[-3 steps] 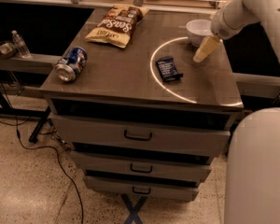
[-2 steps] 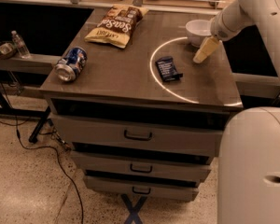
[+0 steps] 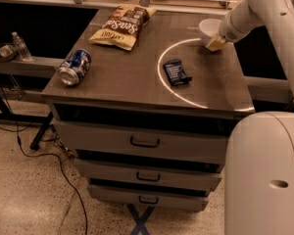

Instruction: Move white bowl near brown chip bag

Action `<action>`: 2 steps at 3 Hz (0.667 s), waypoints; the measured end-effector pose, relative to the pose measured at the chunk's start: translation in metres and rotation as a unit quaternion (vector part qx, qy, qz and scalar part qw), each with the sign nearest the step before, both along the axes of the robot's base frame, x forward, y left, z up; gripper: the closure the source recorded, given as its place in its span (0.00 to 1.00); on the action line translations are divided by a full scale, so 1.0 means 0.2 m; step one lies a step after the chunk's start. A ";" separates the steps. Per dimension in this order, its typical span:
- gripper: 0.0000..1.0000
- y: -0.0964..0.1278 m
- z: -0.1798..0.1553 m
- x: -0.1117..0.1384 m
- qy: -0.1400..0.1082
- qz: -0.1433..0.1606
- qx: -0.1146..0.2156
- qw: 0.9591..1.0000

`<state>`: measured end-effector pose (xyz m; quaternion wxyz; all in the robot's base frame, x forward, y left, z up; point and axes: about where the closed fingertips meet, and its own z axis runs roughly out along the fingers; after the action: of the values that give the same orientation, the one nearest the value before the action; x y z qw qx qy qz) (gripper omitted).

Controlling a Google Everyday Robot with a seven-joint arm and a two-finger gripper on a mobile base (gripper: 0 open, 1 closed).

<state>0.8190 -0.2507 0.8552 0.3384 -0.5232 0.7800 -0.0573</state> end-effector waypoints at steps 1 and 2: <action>0.92 0.07 0.15 -0.01 -0.020 0.011 0.015 1.000; 1.00 0.22 0.35 -0.06 -0.045 0.051 0.016 0.998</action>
Offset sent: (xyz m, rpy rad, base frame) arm -0.0488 0.0966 0.1540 0.0084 -0.2144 0.2630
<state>0.8076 -0.2061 0.9244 0.3843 -0.5535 0.7371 -0.0510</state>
